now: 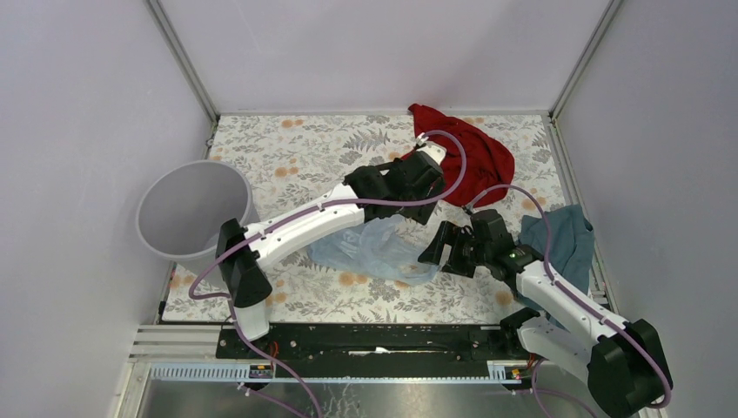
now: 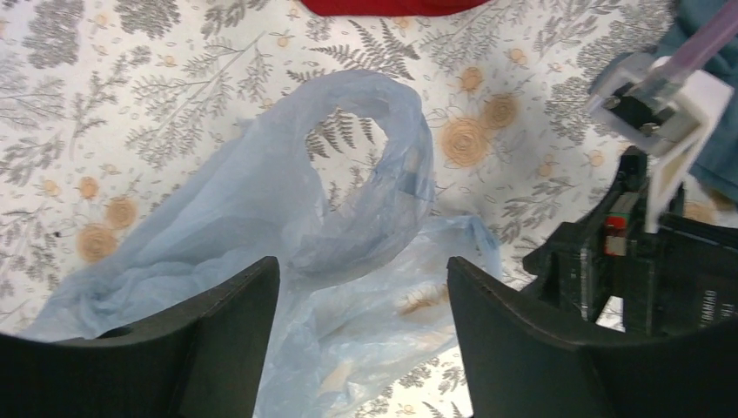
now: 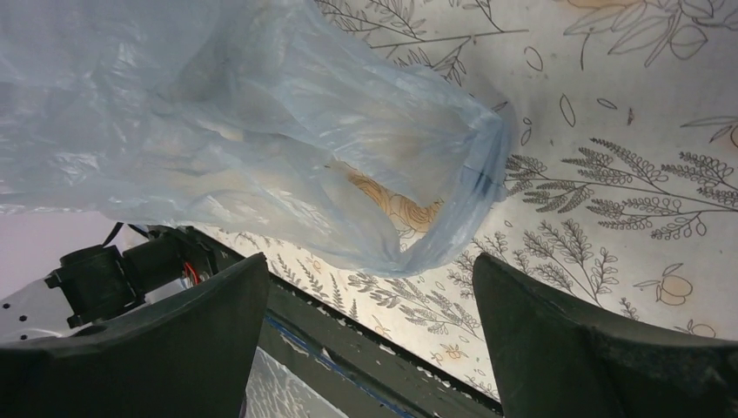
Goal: Put the trash bags into the trash bin
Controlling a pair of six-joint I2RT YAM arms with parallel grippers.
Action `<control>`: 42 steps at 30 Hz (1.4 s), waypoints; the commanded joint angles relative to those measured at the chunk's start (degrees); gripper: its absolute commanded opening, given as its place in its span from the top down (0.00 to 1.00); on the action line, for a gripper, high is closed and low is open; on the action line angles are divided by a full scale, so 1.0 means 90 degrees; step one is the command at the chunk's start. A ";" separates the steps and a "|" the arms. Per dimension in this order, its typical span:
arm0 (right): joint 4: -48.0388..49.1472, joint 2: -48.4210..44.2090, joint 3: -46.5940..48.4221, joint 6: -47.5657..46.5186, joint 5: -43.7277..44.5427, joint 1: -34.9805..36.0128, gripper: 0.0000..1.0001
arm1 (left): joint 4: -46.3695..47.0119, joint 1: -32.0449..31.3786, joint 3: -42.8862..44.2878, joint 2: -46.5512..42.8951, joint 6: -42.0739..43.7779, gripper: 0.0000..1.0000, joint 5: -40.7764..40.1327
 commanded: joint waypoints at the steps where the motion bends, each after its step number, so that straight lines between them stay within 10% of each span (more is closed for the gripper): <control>1: 0.0437 -0.0010 0.0050 0.0070 -0.0196 -0.0141 0.08 | 0.0043 -0.0004 0.0347 0.0052 0.0118 0.29 -0.0599; 12: 0.0370 -0.0129 -0.0104 -0.0198 -0.0095 -0.0353 0.08 | 0.0090 0.0005 0.1020 0.0717 0.0610 0.16 -0.0626; 21: 0.0686 0.0291 -0.0257 -0.0384 -0.0677 -0.0704 0.08 | -0.0133 0.0015 0.1092 0.0692 0.0700 0.80 -0.0633; 30: 0.1728 0.1584 -0.0140 -0.0592 -0.2032 -0.0980 0.28 | 0.0396 0.0013 -0.0581 -0.0882 0.0264 1.00 -0.0241; 42: 0.4001 0.2930 -0.0715 0.0565 -0.2523 -0.0966 0.30 | 0.1117 0.0015 -0.1765 -0.1971 -0.0114 1.00 0.0149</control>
